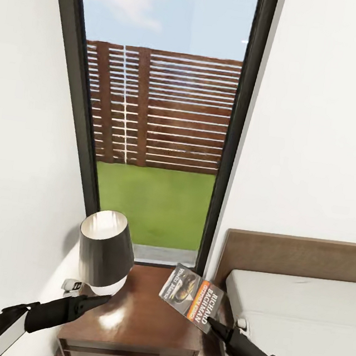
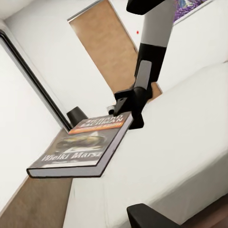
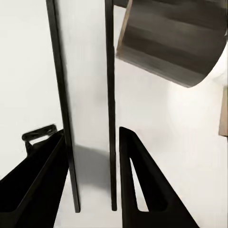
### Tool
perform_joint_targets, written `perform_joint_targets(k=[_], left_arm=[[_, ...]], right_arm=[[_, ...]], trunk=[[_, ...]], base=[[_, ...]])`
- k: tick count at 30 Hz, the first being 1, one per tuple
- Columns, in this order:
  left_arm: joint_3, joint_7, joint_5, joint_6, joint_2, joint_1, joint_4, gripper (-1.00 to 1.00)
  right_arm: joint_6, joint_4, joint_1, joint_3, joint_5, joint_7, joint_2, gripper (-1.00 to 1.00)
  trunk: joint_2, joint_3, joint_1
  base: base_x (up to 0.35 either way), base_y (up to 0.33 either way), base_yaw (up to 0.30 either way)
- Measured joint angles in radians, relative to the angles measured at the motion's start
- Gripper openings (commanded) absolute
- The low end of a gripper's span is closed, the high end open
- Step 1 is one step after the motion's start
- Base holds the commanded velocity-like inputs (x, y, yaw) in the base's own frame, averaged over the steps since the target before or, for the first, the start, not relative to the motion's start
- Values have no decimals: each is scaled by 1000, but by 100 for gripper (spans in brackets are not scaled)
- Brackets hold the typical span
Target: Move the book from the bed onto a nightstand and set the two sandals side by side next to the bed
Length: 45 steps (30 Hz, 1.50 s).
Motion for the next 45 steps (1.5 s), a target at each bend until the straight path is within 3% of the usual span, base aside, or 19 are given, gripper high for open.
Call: perform_joint_targets(k=[3, 6, 10, 15, 18, 21, 22, 26, 31, 35, 41, 45], left_arm=[[1, 0, 0, 0, 0, 0, 0, 100], [0, 0, 0, 0, 0, 0, 0, 100], [-1, 1, 0, 0, 0, 0, 1, 100], [-1, 2, 0, -1, 0, 0, 1, 100], [-1, 2, 0, -1, -11, 0, 1, 100], [-1, 5, 0, -1, -24, 0, 1, 100], [-1, 9, 0, -2, -26, 0, 1, 100], [-1, 10, 0, -2, -27, 0, 1, 100], [-1, 16, 0, -2, -28, 0, 2, 100], [-1, 40, 0, -2, -28, 0, 2, 100], [-1, 49, 0, -2, -28, 0, 3, 100], [-2, 90, 0, -2, -36, 1, 3, 100]], right_arm=[[44, -53, -1, 0, 0, -1, 59, -100], [55, -67, -3, 0, 0, -14, 90, -100], [58, -74, -5, 1, 3, -156, 124, -100], [61, -75, -6, 1, -6, -331, 139, -100], [64, -76, -7, 1, -12, -374, 142, -100], [80, -76, -9, 1, -18, -384, 143, -100], [156, -78, -9, 2, -43, -384, 143, -100], [275, -81, -9, 1, -94, -383, 151, -100], [315, -82, -10, 1, -138, -383, 154, -100], [379, -82, -10, 1, -217, -384, 159, -100], [385, -81, -11, 1, -226, -386, 159, -100], [386, -80, -11, 1, -226, -387, 159, -100]], trunk=[[0, 0, 0], [0, 0, 0], [0, 0, 0], [0, 0, 0], [0, 0, 0], [0, 0, 0], [0, 0, 0], [0, 0, 0], [0, 0, 0], [0, 0, 0], [0, 0, 0], [0, 0, 0]], base=[[0, 0, 0], [0, 0, 0], [0, 0, 0], [0, 0, 0], [0, 0, 0], [0, 0, 0], [0, 0, 0], [0, 0, 0], [0, 0, 0], [0, 0, 0], [0, 0, 0], [0, 0, 0]])
